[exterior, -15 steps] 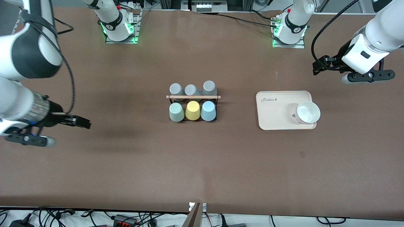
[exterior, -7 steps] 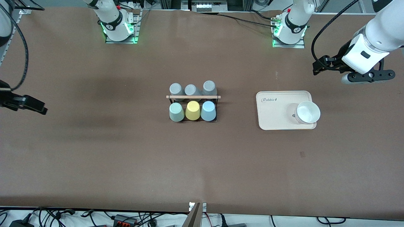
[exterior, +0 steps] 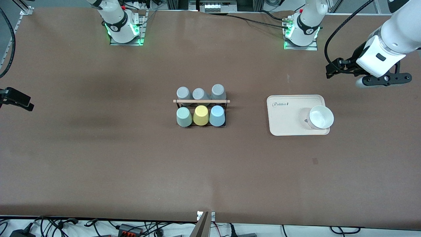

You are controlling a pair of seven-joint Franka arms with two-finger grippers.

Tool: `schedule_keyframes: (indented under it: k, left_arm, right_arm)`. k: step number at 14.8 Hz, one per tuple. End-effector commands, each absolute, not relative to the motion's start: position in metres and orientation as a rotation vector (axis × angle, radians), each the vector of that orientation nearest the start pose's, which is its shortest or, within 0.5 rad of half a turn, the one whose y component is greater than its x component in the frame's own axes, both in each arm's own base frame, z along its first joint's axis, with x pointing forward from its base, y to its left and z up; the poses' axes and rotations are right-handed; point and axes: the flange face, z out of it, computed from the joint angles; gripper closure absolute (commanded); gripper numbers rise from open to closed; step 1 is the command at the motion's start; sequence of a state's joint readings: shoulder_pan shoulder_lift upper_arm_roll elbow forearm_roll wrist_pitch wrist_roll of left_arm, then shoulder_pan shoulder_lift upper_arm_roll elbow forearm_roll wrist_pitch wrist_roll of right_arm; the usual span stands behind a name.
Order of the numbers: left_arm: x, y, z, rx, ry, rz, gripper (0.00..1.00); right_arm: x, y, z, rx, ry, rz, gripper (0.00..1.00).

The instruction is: Hang scattered cups on rack with three cups

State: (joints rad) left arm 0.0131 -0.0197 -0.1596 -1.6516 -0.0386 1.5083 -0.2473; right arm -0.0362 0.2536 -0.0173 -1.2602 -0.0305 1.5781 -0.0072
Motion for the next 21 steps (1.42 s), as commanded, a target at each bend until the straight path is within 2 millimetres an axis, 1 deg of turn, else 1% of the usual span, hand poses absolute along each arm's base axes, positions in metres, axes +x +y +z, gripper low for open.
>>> schedule_keyframes:
  k: [1,3,4,7,9,12,16,21]
  left_arm:
    - [0.529,-0.081,0.600,-3.161,-0.135,0.209,0.00]
    - [0.529,-0.081,0.600,-3.161,-0.135,0.209,0.00]
    - [0.529,-0.081,0.600,-3.161,-0.135,0.209,0.00]
    - [0.529,-0.081,0.600,-3.161,-0.135,0.209,0.00]
    - [0.529,-0.081,0.600,-3.161,-0.132,0.209,0.00]
    - [0.529,-0.080,0.600,-3.161,-0.137,0.209,0.00]
    - [0.529,-0.080,0.600,-3.161,-0.135,0.209,0.00]
    - [0.529,-0.080,0.600,-3.161,-0.135,0.209,0.00]
  right_arm:
    - [0.591,-0.036,0.609,-3.181,0.040,-0.156,0.00]
    - [0.568,-0.034,0.599,-3.179,0.033,-0.207,0.00]
    - [0.563,-0.033,0.597,-3.179,0.033,-0.200,0.00]
    - [0.556,-0.034,0.595,-3.173,0.044,-0.130,0.00]
    - [0.555,-0.034,0.597,-3.172,0.042,-0.117,0.00]
    - [0.556,-0.025,0.599,-3.171,-0.010,-0.115,0.00]
    - [0.555,-0.029,0.607,-3.167,-0.004,-0.132,0.00]
    - [0.556,-0.026,0.607,-3.168,-0.022,-0.129,0.00]
